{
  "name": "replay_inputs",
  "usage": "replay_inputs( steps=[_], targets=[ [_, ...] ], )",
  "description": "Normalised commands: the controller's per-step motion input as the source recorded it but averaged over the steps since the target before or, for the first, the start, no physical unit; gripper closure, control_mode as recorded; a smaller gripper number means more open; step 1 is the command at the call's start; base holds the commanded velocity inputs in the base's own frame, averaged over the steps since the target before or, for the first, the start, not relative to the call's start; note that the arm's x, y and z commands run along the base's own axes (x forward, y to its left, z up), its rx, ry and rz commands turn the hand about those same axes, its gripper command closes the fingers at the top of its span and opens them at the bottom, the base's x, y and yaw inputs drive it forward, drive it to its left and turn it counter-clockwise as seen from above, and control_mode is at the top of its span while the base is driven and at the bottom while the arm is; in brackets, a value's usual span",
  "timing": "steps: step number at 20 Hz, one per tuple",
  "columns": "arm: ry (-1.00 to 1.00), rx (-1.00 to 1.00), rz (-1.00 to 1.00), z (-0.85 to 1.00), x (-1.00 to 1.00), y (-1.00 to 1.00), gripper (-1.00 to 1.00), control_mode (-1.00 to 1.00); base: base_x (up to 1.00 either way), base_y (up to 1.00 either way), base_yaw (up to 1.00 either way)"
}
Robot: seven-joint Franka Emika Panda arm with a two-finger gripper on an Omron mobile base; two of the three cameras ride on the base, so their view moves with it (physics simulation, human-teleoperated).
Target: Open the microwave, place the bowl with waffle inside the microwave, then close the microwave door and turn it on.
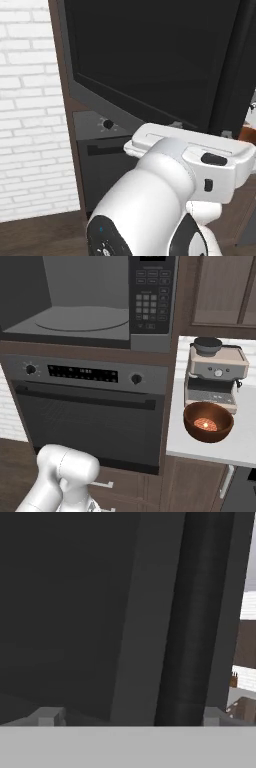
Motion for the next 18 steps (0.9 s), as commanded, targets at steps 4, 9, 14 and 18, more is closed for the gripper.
replay_inputs(
  steps=[4, 9, 14, 18],
  targets=[
    [-0.16, 0.05, -0.10, 0.02, 0.01, 0.00, -1.00, -1.00, 0.00, 0.00, 0.00],
    [-0.07, 0.03, -0.01, 0.17, -0.05, 0.00, -1.00, -1.00, 0.00, 0.00, 0.00],
    [0.00, 0.02, 0.01, 0.20, -0.43, 0.00, -1.00, -1.00, 0.00, 0.00, 0.00],
    [0.00, 0.01, 0.05, 0.00, -0.88, 0.00, -1.00, -1.00, 0.00, 0.00, 0.00]
  ],
)
